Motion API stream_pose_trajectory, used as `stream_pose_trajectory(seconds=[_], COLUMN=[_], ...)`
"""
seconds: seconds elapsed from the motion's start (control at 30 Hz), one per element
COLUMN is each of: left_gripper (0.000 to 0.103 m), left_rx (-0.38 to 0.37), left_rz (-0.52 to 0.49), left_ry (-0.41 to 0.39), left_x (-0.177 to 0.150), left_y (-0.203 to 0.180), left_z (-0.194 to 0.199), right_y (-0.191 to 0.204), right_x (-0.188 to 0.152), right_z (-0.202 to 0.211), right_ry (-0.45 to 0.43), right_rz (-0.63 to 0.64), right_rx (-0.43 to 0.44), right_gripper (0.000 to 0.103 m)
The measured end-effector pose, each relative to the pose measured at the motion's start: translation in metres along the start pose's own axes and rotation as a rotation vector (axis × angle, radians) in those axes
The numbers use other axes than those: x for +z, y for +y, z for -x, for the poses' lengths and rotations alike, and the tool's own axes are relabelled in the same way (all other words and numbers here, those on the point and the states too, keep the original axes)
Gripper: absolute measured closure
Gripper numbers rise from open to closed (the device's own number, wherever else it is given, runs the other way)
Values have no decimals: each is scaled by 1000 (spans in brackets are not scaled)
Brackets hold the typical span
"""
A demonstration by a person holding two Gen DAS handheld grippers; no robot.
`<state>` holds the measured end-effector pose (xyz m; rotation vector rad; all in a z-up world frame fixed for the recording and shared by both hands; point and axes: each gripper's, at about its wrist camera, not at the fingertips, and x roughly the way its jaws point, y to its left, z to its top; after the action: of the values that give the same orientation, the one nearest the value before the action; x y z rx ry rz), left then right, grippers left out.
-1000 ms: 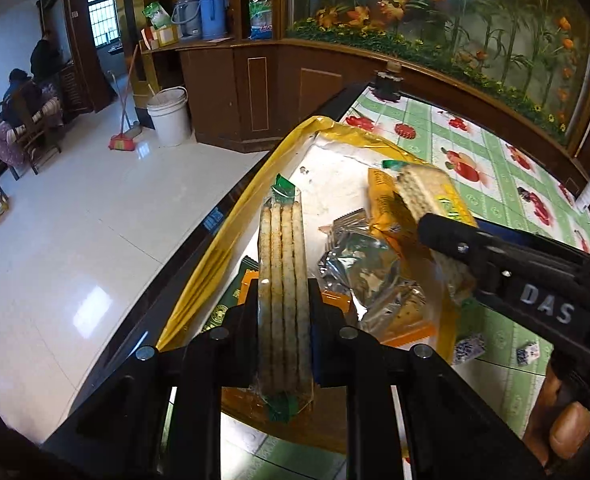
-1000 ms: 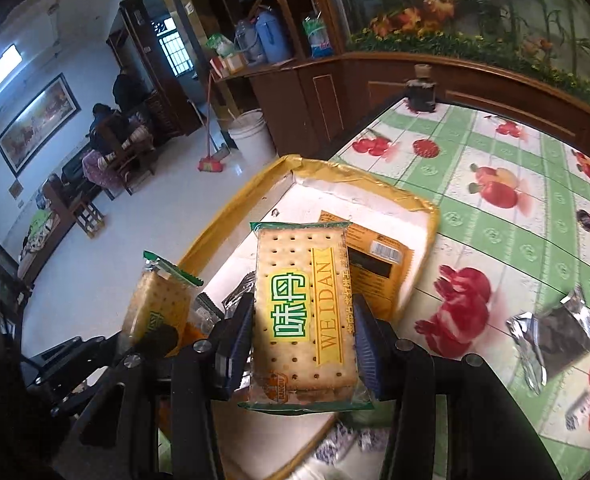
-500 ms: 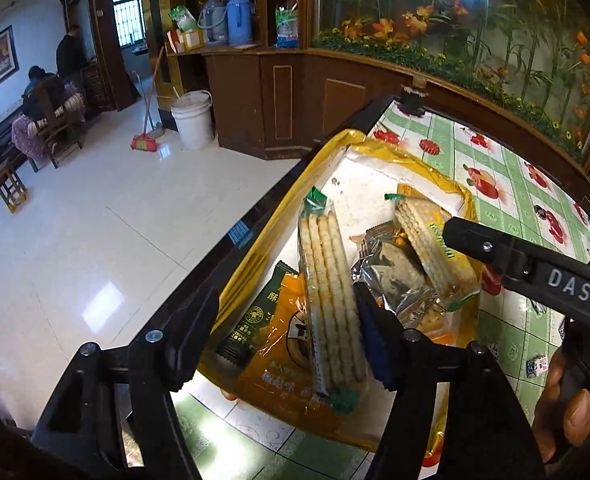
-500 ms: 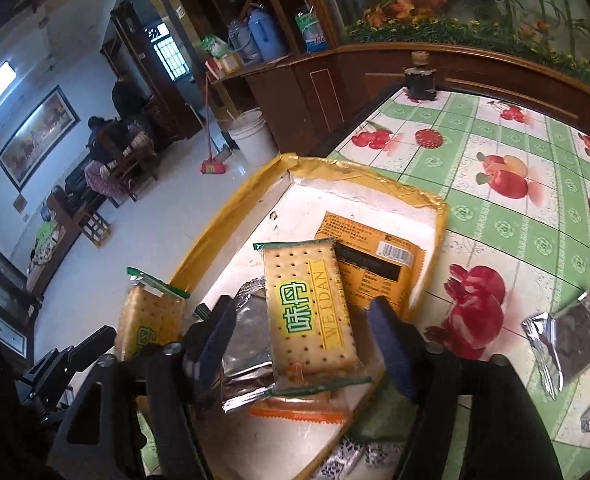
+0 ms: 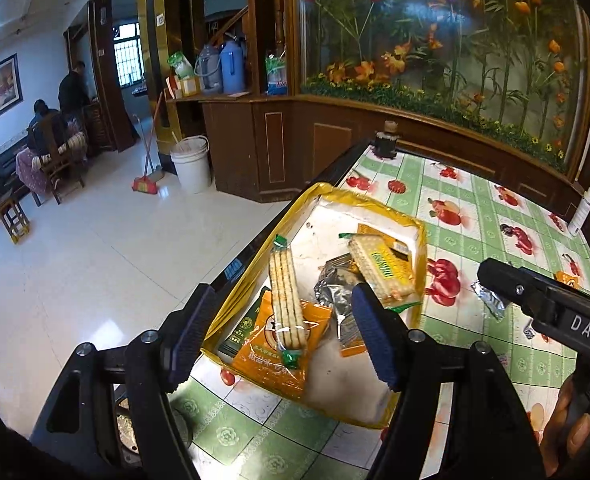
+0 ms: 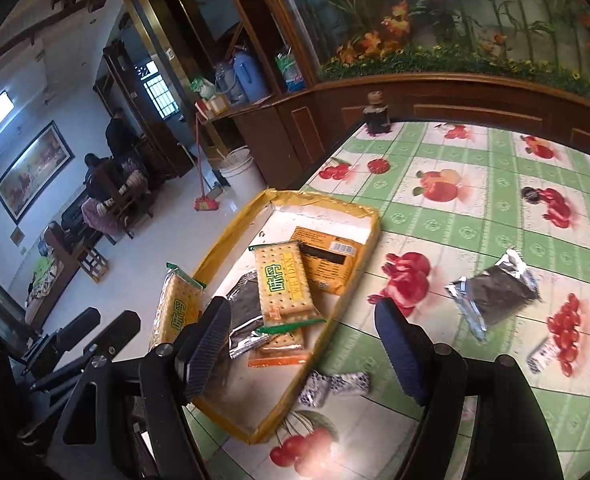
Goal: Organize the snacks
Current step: 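Lower both cracker packs into the yellow tray and open both tools, then withdraw both tools from the tray back over the remaining snacks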
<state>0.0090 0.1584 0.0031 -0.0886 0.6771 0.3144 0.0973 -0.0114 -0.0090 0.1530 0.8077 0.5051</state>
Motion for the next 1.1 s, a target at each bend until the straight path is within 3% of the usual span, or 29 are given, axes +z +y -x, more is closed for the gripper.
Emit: stream_pose_trajectory(seconds=[0.1,0.43,1.1], left_gripper=[24,24,24], left_rx=[-6,-37,-37], left_rz=[-7,-50,-95], left_ry=[-27,-73,-144], left_x=[0,0,-6], left_y=[-5,-30,-49], left_z=[13,42,84], right_y=[-4,-17,-28], right_x=[-5,-29,-55], right_z=[20,76,131], right_ry=[-27,-93,-147], right_rz=[-1,13,-14], right_rx=[-30,-136,-158], right_gripper=[27,23,23])
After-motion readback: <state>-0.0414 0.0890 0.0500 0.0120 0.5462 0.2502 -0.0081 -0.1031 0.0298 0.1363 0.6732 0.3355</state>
